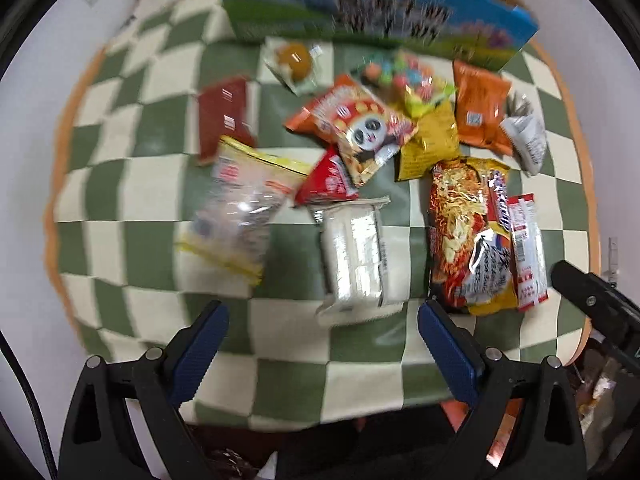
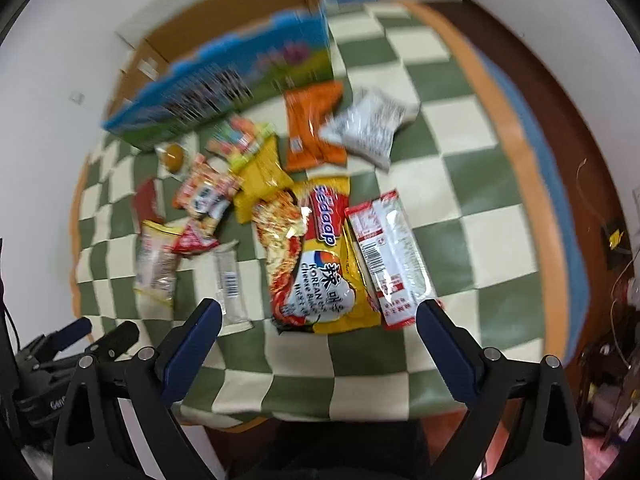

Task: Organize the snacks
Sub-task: 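Grasp the white wrapped bread with the left tool while the right tool grasps the Sedaap noodle pack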

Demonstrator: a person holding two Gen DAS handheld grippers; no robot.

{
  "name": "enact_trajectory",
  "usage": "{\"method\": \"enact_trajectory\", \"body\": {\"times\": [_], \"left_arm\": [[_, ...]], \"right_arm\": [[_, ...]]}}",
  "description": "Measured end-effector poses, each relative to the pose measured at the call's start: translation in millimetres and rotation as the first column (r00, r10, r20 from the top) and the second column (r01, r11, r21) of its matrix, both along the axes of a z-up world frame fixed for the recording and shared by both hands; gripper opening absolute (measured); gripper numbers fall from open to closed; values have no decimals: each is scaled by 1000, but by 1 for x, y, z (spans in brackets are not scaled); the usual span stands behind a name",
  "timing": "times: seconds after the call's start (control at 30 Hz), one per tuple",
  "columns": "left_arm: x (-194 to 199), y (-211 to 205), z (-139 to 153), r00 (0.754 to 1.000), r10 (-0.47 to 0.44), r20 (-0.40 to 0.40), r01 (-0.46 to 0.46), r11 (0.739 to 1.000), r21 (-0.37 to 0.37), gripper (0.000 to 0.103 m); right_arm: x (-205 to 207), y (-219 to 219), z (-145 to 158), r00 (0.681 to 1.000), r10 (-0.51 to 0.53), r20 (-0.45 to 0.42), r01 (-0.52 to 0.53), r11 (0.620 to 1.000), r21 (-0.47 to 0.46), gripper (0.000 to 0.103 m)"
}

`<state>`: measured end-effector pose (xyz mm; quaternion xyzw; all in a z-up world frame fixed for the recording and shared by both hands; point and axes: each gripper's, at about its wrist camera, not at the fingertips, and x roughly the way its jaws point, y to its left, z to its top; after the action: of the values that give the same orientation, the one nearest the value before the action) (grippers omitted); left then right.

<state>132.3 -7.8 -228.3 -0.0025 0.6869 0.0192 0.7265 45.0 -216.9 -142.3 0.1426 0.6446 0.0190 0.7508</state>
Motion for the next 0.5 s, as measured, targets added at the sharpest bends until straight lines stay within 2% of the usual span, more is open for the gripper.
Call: {"method": "enact_trajectory", "body": {"times": [0.13,0.2,0.27,0.37,0.5], "left_arm": [[21,0,-45,998,12,-68,-15,999,-32,93],[27,0,-65,995,7,-100,-12,999,-49,83],[31,-1,-80,993,6,-120,-14,998,-63,62],[31,1,-93,992,23,-124,-38,991,-125,48],[19,-4,-88,996,1,-84,-9,996,-93,47]], "right_arm": [[24,6,-44,998,6,-57,-6,1000,3,100],[33,11,-62,996,2,-92,-2,1000,-3,100],[40,16,-78,993,-2,-119,2,1000,1,100],[49,25,-94,990,5,-140,-5,1000,1,100],[62,44,-116,982,36,-183,-42,999,-30,97]]}}
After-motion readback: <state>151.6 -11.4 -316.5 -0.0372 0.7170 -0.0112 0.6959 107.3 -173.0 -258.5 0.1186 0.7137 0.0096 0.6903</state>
